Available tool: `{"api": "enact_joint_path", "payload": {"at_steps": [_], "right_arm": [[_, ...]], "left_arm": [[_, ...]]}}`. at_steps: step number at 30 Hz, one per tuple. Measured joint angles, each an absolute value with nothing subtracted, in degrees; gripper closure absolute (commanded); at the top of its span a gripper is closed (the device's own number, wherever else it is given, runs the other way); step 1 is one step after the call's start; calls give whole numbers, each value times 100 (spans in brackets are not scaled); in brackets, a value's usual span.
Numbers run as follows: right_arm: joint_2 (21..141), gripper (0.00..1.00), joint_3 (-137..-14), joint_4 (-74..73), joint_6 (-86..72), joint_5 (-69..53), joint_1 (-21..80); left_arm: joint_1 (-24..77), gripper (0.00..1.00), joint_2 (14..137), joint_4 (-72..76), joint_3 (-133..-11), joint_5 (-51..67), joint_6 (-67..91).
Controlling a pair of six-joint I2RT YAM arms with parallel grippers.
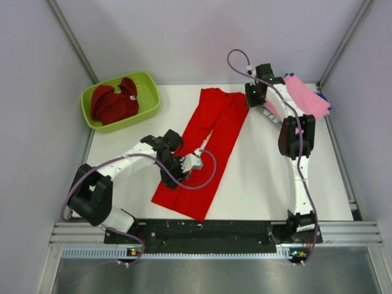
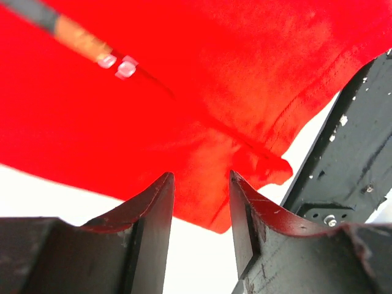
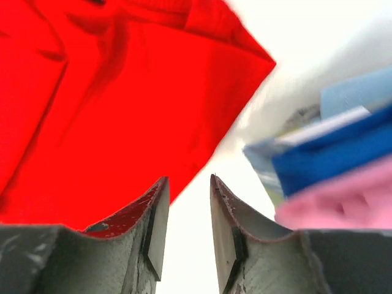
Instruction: Fold and stack the t-shirts
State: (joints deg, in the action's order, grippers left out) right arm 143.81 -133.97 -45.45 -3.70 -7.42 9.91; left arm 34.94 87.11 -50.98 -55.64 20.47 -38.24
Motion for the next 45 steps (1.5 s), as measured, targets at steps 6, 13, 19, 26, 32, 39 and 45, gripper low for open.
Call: {"api": "enact_joint_path", "payload": {"at_steps": [6,13,19,26,32,39,45], "right_arm": [[11657,54,-10477,-3437,110,-1450,1160],[7535,38,-6007,-497,1863,-3326,3148],[7201,38,-4381,-755,4027,-3562,5577],[8149,42,-4049,-993,4912,-3000,6901],[8792,53,-4053,-886,5135,-2462,7022],[9028,98,-4246,-886,5162,-2451,7229],[8984,100,-4246,-934,5196,-2473,7238]], "left_arm": [[2473,45,7852,-5669,-5865,2342,-4276],[1837,38,7052,-5725,-4923,2661,-5439],[1837,36,6709,-5730,-4075,2912,-6530],[1892,37,6525,-5419,-3308,2742,-7205],[1946,39,6499,-5076,-3116,2582,-7293],[2080,75,6501,-4556,-3037,2471,-7175],[2198,100,6447,-4436,-3026,2456,-6919]]}}
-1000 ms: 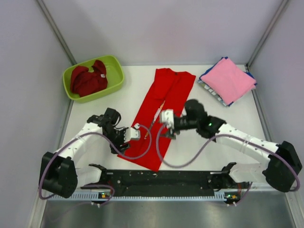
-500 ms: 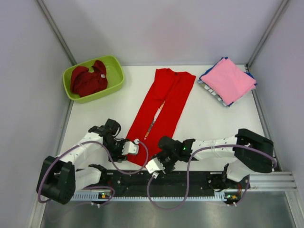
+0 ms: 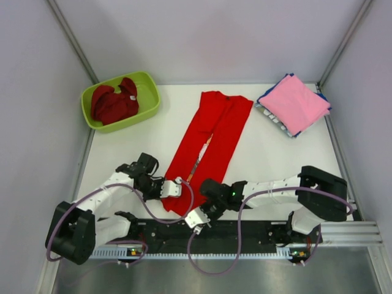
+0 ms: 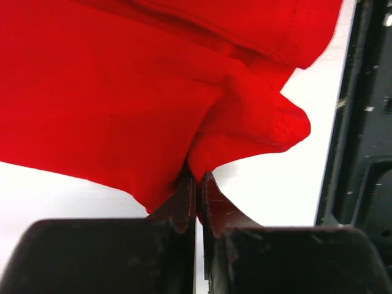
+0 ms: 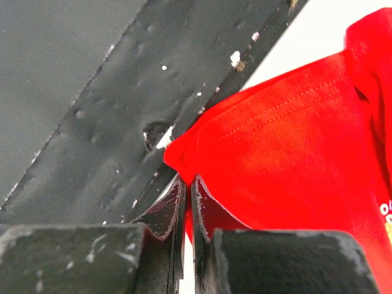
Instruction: Fold and stack the t-shirts
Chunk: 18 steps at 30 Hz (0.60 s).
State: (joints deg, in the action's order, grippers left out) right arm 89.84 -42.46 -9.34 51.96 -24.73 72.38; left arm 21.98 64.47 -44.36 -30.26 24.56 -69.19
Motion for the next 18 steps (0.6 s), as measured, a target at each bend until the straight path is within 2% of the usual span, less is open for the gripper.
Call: {"api": "enact_joint_path", "payload": {"at_steps": [7,12,18], "right_arm": [[8451,100,-4233,-1022,4871,-2158,7085],[7577,100,-3997,-711,4209,-2147,6337],[7293,100,-3962,-408,3601,-1857,5297]], "left_arm": [[2270,100,6361,-5092,-3542,2510,-6088],[2292,100,6414,-5030,-4569,2628,-5218],[2305,100,7544,-4637,-5804,2403,-4368]]}}
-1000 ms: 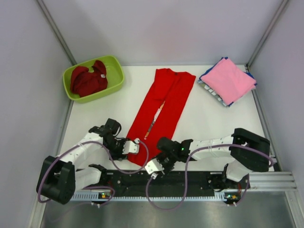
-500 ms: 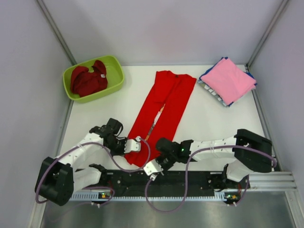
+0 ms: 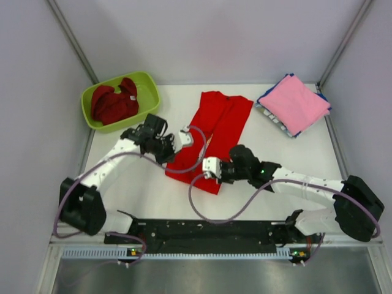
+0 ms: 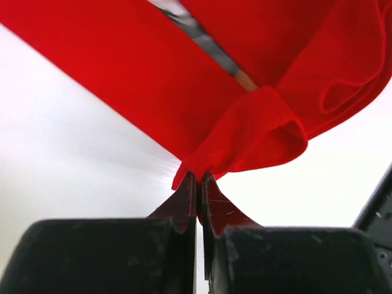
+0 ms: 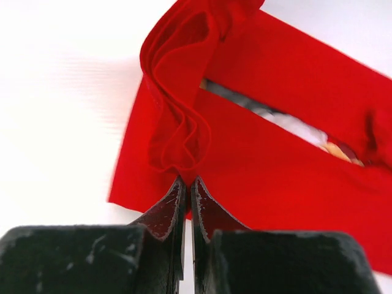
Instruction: Fold and stack the t-shirts
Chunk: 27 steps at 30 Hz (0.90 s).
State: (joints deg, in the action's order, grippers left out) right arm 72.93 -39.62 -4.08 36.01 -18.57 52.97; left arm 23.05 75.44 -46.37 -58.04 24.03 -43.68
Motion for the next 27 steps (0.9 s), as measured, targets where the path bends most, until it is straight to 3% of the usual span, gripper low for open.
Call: {"api": "enact_joint_path", "payload": {"at_steps": [12,27], "right_arm": [[8055,100,-3981,628,3321,-1496,3553],[9231,100,-4637,856,3793,-1127,2974]], "left_arm": [[2314,100,10440,-4248,-8427,1800,-3747],[2340,100,11751,-3990,-9660,1675,-3715]]}}
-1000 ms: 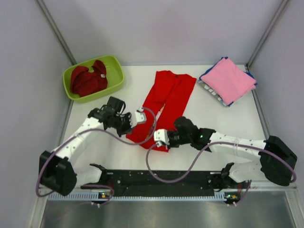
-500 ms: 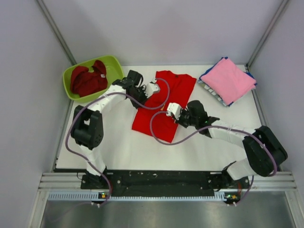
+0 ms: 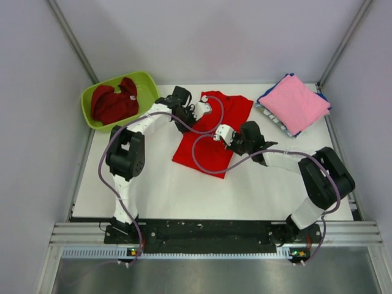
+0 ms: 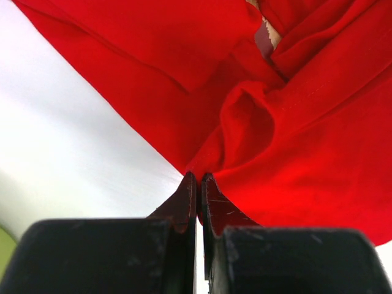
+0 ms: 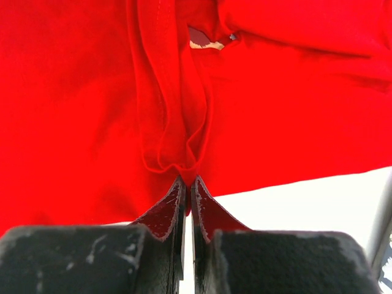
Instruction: Fold and stack the t-shirts
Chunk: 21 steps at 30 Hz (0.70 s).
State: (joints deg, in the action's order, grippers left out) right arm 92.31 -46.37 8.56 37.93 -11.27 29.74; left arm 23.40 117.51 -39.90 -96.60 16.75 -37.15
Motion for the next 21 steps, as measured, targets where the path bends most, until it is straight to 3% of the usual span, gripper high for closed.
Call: {"api": "enact_joint_path", "payload": {"at_steps": [2,7,10,17,21], "right_arm": [[9306,100,-4681,843,3811,-1122,2943],[9539,79,-4818,784,3728,-939,2888],[9760,73,-5041,725,3500,-770,2738],[10064,72,-5848,497,2735,-663,1946],[9963,62,-6082,309,2541,-725,1798]], "left_arm": [[2342,100,11887,-3983,-9719,1645,-3717],[2357,63,12158,-3981,-9966,1535,-3719],[2386,51,12307,-3846,-10182,1374,-3614],[2414,45,12707,-3258,-10947,429,-3308],[2383,45,12759,-3133,-11312,97,-3304]]}}
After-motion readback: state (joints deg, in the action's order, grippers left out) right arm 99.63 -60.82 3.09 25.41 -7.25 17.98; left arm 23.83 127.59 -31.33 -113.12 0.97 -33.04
